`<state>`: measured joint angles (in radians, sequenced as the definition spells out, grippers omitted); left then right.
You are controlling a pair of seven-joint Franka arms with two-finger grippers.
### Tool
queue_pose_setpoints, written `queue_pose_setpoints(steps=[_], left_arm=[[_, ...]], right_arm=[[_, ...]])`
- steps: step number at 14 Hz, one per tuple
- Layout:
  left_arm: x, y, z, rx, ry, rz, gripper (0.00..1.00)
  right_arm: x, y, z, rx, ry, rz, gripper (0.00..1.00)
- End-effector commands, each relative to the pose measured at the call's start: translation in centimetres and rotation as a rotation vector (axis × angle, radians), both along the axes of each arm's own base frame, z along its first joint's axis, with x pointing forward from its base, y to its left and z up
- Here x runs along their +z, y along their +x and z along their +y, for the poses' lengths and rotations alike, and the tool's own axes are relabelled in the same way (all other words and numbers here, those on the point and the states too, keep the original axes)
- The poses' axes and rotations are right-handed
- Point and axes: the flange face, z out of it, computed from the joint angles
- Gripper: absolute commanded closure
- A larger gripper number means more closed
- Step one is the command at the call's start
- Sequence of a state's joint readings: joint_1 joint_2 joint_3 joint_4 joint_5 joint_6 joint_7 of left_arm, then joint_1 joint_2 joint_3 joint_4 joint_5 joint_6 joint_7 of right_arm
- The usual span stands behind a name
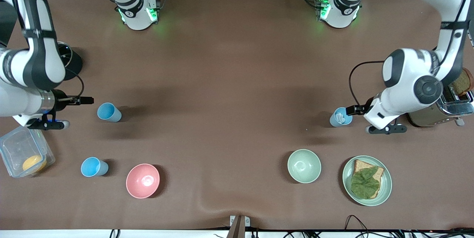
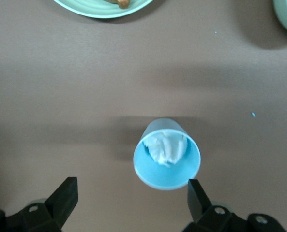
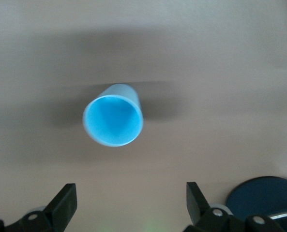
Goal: Stack blue cups with both arms
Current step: 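Reach down and grasp a blue cup with each gripper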
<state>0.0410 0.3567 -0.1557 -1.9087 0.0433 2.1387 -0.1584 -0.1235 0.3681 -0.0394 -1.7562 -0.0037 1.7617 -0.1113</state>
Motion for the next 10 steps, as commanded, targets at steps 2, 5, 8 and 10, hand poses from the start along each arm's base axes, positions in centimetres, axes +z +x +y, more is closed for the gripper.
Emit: queue_pose_setpoints(steps=[2, 5, 8, 10], left_arm=[[-3.0, -0.2, 0.0, -0.006, -0.016, -0.007, 0.00], [-4.7, -1.0, 0.0, -0.006, -0.018, 0.002, 0.00], [-6.2, -1.2, 0.0, -0.006, -0.020, 0.013, 0.15], [-6.5, -1.2, 0.0, -0.006, -0.021, 0.014, 0.50]], right_arm=[[-4.4, -1.1, -1.0, -0.020, 0.016, -0.012, 0.00], [-8.4, -1.1, -0.7, -0.040, 0.008, -0.094, 0.00], [-10.5, -1.2, -0.5, -0.039, 0.013, -0.068, 0.00], [-12.7, -1.5, -0.4, -0.039, 0.015, -0.051, 0.00]])
